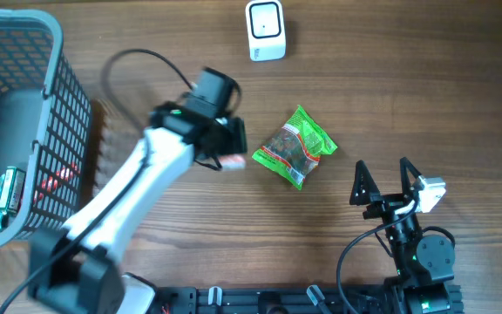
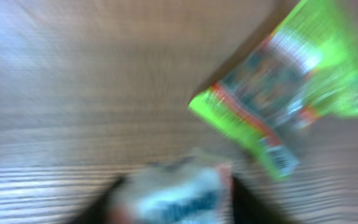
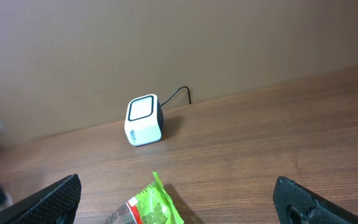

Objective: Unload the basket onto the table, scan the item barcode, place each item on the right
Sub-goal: 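Place the Kleenex pack on the table beside the green bag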

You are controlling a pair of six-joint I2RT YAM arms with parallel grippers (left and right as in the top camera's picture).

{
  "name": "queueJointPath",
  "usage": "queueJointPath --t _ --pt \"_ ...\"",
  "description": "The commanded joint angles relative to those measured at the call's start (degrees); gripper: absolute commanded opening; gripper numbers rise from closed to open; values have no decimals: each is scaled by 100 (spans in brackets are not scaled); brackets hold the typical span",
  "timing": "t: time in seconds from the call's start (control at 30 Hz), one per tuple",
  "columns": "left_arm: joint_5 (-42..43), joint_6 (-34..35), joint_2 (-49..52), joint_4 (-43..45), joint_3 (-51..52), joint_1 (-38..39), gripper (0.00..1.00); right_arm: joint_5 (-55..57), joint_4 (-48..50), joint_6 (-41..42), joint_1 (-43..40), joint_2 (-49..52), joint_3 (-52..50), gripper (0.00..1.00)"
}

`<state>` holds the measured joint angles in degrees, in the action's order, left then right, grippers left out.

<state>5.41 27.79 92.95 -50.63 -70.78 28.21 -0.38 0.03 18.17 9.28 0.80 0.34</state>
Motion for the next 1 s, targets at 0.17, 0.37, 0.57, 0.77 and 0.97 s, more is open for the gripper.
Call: queueJointPath --t 0.17,0.37,0.57,0.77,0.97 --pt "160 -378 446 367 48 282 100 44 33 2 -20 -15 -4 100" --pt "181 -356 446 413 50 282 100 44 33 0 -20 -15 -4 100" --pt "426 -358 446 428 50 282 4 44 35 2 -20 -15 -4 100" --pt "459 -337 446 544 50 282 100 44 33 4 -20 -15 -4 100" --pt "267 -363 52 -46 -938 -157 100 44 35 2 -20 -15 -4 100"
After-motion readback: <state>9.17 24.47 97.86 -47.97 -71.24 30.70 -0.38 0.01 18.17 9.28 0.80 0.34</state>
